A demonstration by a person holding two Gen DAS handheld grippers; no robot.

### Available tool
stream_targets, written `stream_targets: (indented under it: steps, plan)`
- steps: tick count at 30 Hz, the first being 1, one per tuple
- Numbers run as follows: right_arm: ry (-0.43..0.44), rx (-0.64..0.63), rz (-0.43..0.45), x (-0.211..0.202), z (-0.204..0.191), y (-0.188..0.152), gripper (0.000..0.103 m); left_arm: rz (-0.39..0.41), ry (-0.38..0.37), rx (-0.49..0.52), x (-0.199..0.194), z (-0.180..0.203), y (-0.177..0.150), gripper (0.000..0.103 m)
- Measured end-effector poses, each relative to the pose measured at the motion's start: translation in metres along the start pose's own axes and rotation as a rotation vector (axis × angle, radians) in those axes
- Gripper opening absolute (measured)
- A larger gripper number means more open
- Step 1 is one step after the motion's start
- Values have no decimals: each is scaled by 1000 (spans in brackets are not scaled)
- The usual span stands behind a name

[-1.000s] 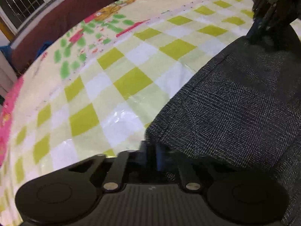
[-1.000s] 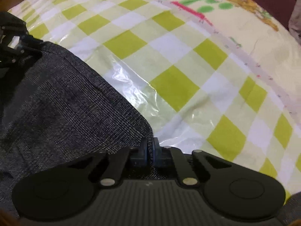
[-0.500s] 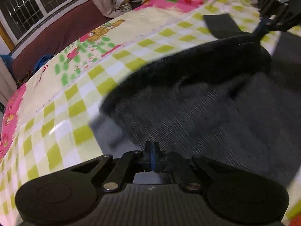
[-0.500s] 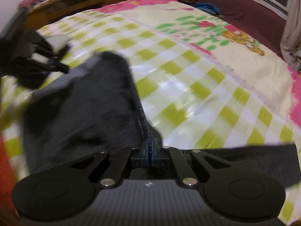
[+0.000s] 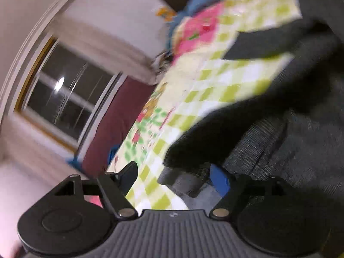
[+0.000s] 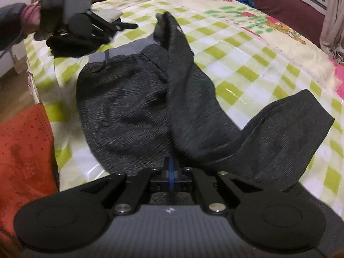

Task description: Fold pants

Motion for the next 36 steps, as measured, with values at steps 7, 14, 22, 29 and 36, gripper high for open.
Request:
stream_targets:
  steps: [7,14,22,29,36]
  plan:
    - [-16,27,30,4,9,11,1,-20,-65,143,57,13,3,88]
    - [53,35,188,4,61,100,51,-81,-171,-35,90,-18,-7,88]
    - [82,11,82,123,83,171,37,-138,-244,-32,124,-11,-22,91]
    - [42,-194,44,109,43,160,4,-127,-319,33,131,-9,-23,97]
    - [-21,-440,28,71,-27,133,4,-102,-219,109,80,-30,-24,34]
Point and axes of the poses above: each gripper's, at about its wrist camera, not at the fingertips, and x roughly the way its jaws point, z to its right, y to its top, the point moved 1 cm from there along x, roughly the way its jaws point, and after that the axes turned 13 degrees about y, right-handed, at the moved point
